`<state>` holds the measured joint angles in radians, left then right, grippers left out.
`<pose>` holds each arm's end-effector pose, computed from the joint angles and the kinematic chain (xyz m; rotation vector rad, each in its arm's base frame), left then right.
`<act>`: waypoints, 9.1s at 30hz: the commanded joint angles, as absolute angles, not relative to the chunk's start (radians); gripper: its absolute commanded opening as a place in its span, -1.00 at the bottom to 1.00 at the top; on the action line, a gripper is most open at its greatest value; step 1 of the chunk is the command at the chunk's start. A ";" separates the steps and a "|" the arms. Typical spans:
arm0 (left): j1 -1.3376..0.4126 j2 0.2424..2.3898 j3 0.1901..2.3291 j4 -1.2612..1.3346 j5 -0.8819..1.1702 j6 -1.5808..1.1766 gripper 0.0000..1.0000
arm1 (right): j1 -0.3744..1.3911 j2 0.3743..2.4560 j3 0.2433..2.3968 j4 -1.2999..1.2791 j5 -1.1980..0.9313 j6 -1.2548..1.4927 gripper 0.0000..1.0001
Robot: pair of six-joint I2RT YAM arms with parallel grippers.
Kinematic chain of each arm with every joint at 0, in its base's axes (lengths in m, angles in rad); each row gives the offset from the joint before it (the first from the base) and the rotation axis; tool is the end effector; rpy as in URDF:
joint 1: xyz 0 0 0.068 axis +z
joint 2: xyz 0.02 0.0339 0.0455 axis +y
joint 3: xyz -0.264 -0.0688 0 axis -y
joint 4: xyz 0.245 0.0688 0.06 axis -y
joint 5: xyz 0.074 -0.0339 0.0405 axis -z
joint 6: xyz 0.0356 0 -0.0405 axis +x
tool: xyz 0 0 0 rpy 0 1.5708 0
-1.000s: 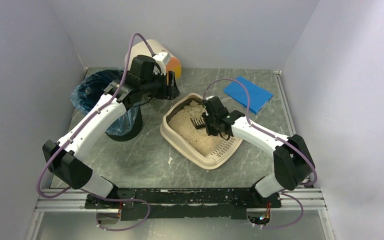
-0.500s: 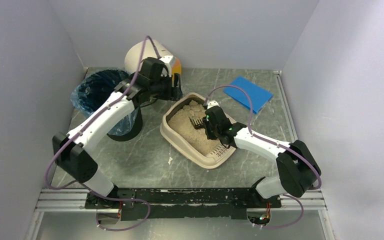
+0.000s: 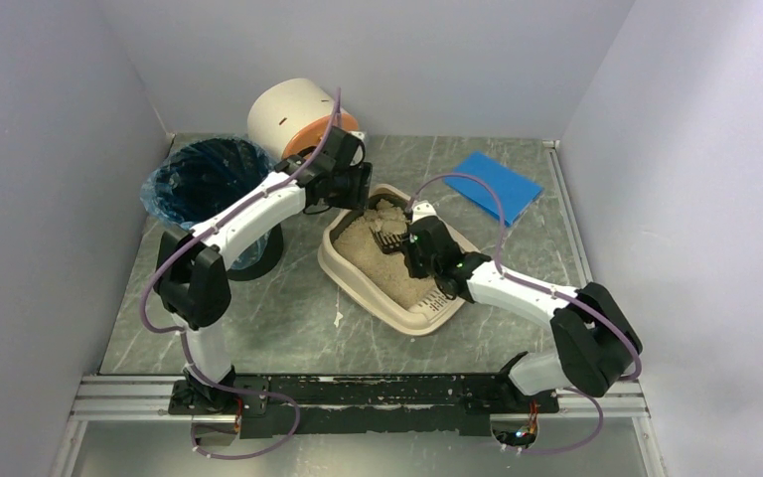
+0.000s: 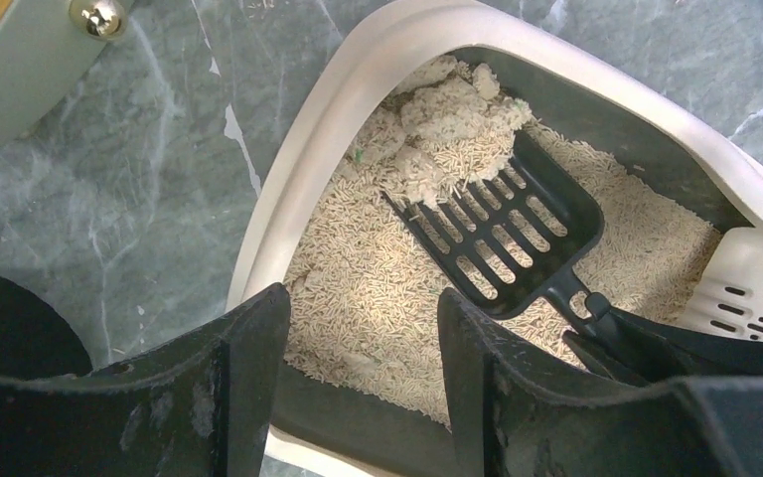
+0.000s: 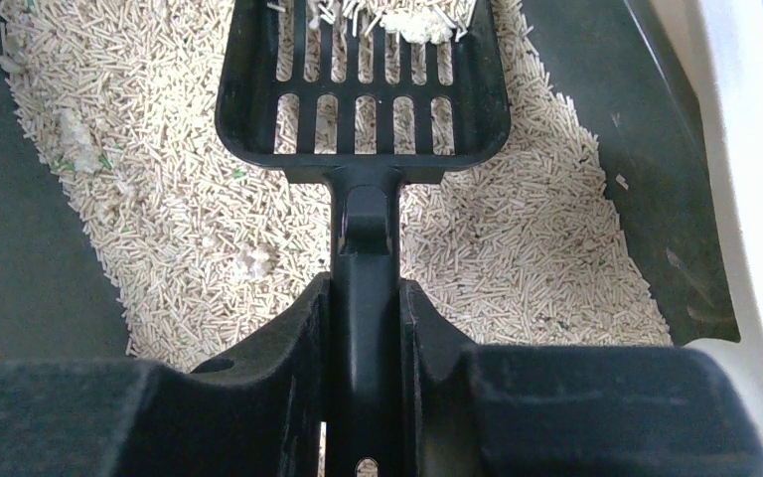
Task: Clean the litter box
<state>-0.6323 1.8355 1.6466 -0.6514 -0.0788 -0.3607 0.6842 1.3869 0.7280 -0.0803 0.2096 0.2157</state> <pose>0.3356 -0.2424 0.2997 0.2938 2.4220 -0.3598 0.2237 0.1729 0.1972 -0.4296 2.2600 0.2236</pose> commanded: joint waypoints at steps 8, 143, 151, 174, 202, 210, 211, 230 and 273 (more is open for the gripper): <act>-0.635 1.857 1.629 -0.635 -0.070 -0.368 0.21 | 0.715 1.427 0.765 -0.004 0.321 0.215 -1.00; -0.630 0.997 1.565 -0.797 -0.362 -0.356 0.95 | 0.851 0.848 0.599 -0.070 0.272 -0.006 -1.00; -0.630 0.979 1.556 -0.799 -0.368 -0.360 0.95 | 0.788 0.846 0.617 -0.086 0.153 0.039 -1.00; -0.630 0.936 1.539 -0.810 -0.384 -0.373 0.95 | 0.822 0.907 0.694 -0.212 0.222 -0.051 -1.00; -0.630 0.873 1.541 -0.799 -0.404 -0.358 0.95 | 0.840 0.988 1.028 -0.396 0.213 -0.063 -1.00; -0.630 0.837 1.558 -0.807 -0.416 -0.370 0.95 | 0.841 1.084 1.187 -0.437 0.191 -0.062 -1.00; -0.630 0.833 1.561 -0.810 -0.415 -0.372 0.95 | 0.841 1.104 1.215 -0.441 0.182 -0.059 -1.00; -0.630 0.769 1.678 -0.912 -0.453 -0.399 0.95 | 0.998 1.604 1.758 -0.345 0.104 -0.205 -1.00; -0.631 0.643 1.697 -0.843 -0.515 -0.432 0.95 | 1.131 2.008 1.675 0.524 0.299 -1.608 -1.00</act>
